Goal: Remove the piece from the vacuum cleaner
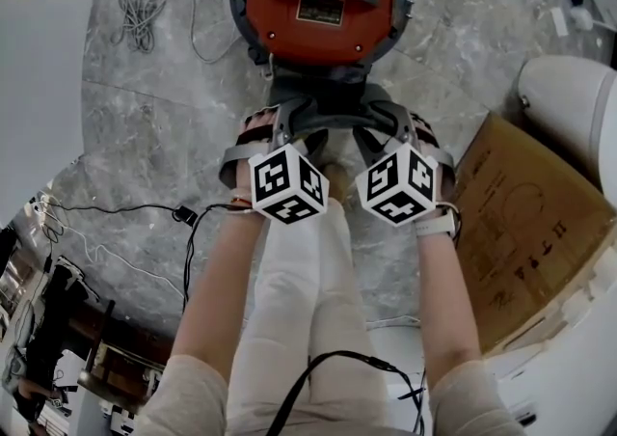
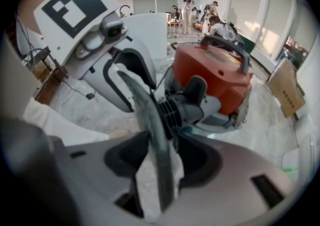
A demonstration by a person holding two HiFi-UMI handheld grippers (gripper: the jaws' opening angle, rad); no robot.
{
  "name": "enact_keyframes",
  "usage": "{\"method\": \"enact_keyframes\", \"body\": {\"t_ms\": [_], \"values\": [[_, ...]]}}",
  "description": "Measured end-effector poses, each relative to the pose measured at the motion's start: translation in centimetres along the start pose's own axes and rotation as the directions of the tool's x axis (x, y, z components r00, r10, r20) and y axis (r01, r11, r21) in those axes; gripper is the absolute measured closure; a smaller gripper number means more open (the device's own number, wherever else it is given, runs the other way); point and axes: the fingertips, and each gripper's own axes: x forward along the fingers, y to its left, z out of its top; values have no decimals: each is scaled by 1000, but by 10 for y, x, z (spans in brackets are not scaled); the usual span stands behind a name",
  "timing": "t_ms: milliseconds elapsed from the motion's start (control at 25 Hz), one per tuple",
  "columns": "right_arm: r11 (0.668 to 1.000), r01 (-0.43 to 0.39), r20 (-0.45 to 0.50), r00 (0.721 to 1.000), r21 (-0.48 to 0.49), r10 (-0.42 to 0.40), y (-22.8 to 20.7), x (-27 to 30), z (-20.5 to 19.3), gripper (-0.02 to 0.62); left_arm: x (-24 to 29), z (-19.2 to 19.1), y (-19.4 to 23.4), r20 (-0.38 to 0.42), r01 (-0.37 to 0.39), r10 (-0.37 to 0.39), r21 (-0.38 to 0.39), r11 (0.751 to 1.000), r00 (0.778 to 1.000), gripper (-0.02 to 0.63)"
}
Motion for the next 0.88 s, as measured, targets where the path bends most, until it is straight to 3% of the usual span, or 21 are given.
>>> {"method": "enact_keyframes", "body": {"t_ms": [440,720,880], "values": [[998,-33,-20,999,-59,32,4,15,-1,411,21,-7,-2,-46,59,-59,0,998,997,351],[994,-18,-13,1000,-106,17,7,16,-2,445,26,-7,-6,-57,51,-49,43,998,997,354],[992,-6,-13,1000,-124,4,6,16,-1,451,25,-6,-6,-33,51,-51,-4,999,998,411]]}}
